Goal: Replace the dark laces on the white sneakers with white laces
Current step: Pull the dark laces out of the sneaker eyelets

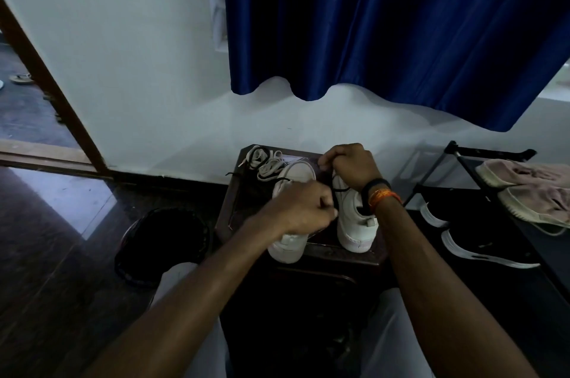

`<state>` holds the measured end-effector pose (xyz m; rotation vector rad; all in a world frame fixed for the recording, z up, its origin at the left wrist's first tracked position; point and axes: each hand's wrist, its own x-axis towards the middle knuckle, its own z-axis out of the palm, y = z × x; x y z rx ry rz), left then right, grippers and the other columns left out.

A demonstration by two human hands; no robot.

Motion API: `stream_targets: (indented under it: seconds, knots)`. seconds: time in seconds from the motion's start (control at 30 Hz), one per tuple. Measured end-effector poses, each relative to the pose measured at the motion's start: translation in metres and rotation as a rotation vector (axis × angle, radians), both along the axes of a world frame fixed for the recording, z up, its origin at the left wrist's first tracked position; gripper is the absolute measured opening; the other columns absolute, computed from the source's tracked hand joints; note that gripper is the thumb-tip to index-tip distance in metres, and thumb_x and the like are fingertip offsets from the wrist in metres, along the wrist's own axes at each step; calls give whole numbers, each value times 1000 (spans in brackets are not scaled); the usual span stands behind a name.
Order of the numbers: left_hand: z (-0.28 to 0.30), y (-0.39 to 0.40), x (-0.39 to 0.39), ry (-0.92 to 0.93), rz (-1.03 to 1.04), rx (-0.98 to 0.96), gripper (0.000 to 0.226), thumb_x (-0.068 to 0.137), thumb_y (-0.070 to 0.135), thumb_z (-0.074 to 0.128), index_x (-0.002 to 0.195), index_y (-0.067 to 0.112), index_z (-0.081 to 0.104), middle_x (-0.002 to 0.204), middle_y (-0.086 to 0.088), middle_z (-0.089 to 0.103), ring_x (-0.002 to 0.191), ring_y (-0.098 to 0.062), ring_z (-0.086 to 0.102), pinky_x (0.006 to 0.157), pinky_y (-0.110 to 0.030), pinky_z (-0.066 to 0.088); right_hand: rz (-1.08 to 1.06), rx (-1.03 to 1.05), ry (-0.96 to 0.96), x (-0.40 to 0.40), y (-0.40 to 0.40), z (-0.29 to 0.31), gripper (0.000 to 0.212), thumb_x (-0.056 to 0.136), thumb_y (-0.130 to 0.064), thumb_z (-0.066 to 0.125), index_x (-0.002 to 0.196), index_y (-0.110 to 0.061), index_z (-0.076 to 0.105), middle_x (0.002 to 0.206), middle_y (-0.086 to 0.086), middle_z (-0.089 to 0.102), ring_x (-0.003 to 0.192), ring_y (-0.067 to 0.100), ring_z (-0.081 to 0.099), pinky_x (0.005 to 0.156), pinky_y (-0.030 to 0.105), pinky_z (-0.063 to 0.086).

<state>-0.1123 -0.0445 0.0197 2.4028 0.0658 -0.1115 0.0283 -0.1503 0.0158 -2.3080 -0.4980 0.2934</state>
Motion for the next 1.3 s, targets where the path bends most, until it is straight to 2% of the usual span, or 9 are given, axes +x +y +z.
stream_targets:
  seconds: [0.1,0.2,0.4,0.53,0.6,0.77,0.93,1.17,1.3]
  knots:
    - [-17,-21,-12,67,-7,3,10,93,21,62,96,14,69,87,-2,69,84,-20,66,78,-39,57,54,-86,-62,-2,6,-8,22,72,-31,55,74,-40,75,89,-8,77,94,19,69,91,41,57]
    - [-27,-25,-14,84,18,-10,12,90,14,61,98,12,69,93,-7,70,87,-25,67,78,-44,59,190,-170,-124,-6,15,-19,13,87,-22,67,91,-26,79,101,1,77,102,23,67,94,38,53]
    - [-31,-18,-7,65,-11,-72,12,93,20,62,97,14,72,90,-5,72,84,-20,68,78,-43,59,270,-381,-205,-9,36,-24,21,75,-20,75,96,-19,80,104,6,74,102,26,65,85,31,53]
    - [-32,0,-4,-212,215,-32,12,87,19,62,76,18,66,70,1,67,66,-17,65,63,-43,57,281,-471,-230,-4,48,-20,25,85,-17,65,107,-8,73,117,18,67,113,36,60,92,39,51]
    - [-33,12,-1,-366,414,108,7,85,25,63,80,21,62,77,5,66,73,-18,64,62,-40,57,264,-502,-230,-2,51,-22,30,87,-16,65,114,-4,68,123,20,63,118,37,57,94,40,49]
    - [-41,41,16,-110,506,266,42,81,40,68,118,22,61,110,-4,66,105,-31,64,78,-43,55,347,-539,-271,-3,57,-24,28,85,-19,70,111,-9,73,119,15,69,113,33,61,89,33,48]
    - [-49,38,15,-60,555,193,25,87,30,63,108,16,64,113,-12,66,105,-40,63,83,-43,48,404,-477,-218,2,54,-27,21,83,-15,69,101,-11,76,114,10,71,110,28,62,92,34,50]
    - [-55,34,14,-95,621,177,29,90,32,59,113,14,63,116,-15,65,108,-42,61,85,-45,46,345,-347,-156,3,49,-35,19,83,-35,77,89,-17,78,103,7,72,102,23,63,86,30,49]
    - [-56,34,14,-91,637,173,31,89,32,57,114,14,61,114,-16,65,107,-42,62,85,-45,47,303,-283,-106,-4,48,-36,42,86,-47,72,78,-6,76,83,8,71,84,21,62,76,36,48]
